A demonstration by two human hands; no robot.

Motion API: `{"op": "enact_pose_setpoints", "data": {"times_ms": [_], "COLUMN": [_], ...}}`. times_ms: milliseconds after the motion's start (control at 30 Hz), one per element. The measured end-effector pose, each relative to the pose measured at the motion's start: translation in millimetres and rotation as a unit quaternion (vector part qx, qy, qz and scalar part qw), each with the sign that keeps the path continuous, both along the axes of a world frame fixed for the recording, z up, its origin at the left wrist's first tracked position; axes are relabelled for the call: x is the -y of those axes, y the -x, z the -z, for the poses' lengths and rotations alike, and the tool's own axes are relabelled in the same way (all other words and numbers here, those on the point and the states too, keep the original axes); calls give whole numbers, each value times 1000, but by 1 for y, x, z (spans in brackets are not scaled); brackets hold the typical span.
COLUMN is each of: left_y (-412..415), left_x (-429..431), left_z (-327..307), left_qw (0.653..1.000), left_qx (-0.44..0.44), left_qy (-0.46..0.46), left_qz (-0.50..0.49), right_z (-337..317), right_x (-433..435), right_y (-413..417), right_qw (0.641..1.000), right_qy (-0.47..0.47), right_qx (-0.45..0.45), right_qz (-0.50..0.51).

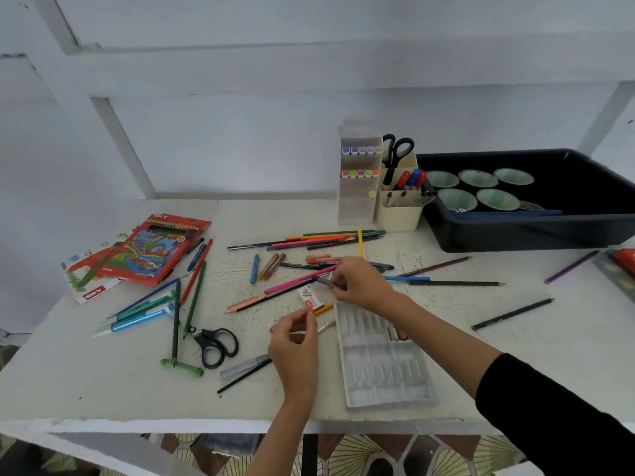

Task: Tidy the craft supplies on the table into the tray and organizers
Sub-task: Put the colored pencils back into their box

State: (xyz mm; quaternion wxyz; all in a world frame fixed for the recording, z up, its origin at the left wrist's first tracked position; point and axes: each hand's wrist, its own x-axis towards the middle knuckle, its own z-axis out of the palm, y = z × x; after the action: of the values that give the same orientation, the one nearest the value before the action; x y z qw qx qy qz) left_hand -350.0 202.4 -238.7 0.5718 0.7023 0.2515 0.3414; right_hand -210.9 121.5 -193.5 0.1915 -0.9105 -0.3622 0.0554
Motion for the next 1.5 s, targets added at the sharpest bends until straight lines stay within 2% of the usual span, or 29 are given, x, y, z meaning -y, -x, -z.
{"op": "enact_pose_setpoints", "data": {"times_ms": [133, 200, 267, 333, 433, 633, 867, 1067, 1167, 1333, 1433, 1500], "left_y": [-5, -9, -11, -11, -7, -3, -1, 5, 7, 9, 1, -5], "left_x": [-31, -49, -61, -65, -63, -61, -60, -63, -60, -32, -10, 4], "left_z": [-4, 1, 6, 7, 5, 4, 0, -9, -13, -28, -33, -37], "left_qw": [988, 963, 943, 933, 928, 929, 922, 903, 913, 952, 962, 963], "left_qx": [-61, -115, -162, -181, -167, -169, -165, -161, -161, -122, -123, -137], "left_qy": [-144, -241, -280, -295, -313, -316, -335, -388, -366, -258, -192, -148], "left_qz": [12, 37, 77, 101, 114, 96, 104, 86, 82, 112, 148, 179], "right_z": [-16, -23, -28, -29, -25, -7, 6, 22, 28, 23, 16, 13], "right_x": [28, 43, 57, 68, 78, 87, 79, 71, 69, 68, 64, 64], "right_y": [-3, 0, 8, 18, 34, 64, 80, 89, 95, 95, 92, 86], "right_qw": [986, 977, 969, 961, 947, 926, 939, 958, 965, 978, 984, 984], "right_qy": [-138, -165, -169, -177, -189, -193, -209, -127, -92, 6, 78, 75], "right_qx": [-41, -59, -82, -108, -149, -168, -90, -3, 22, 55, 73, 73], "right_qz": [84, 125, 159, 182, 215, 277, 258, 257, 245, 201, 144, 143]}}
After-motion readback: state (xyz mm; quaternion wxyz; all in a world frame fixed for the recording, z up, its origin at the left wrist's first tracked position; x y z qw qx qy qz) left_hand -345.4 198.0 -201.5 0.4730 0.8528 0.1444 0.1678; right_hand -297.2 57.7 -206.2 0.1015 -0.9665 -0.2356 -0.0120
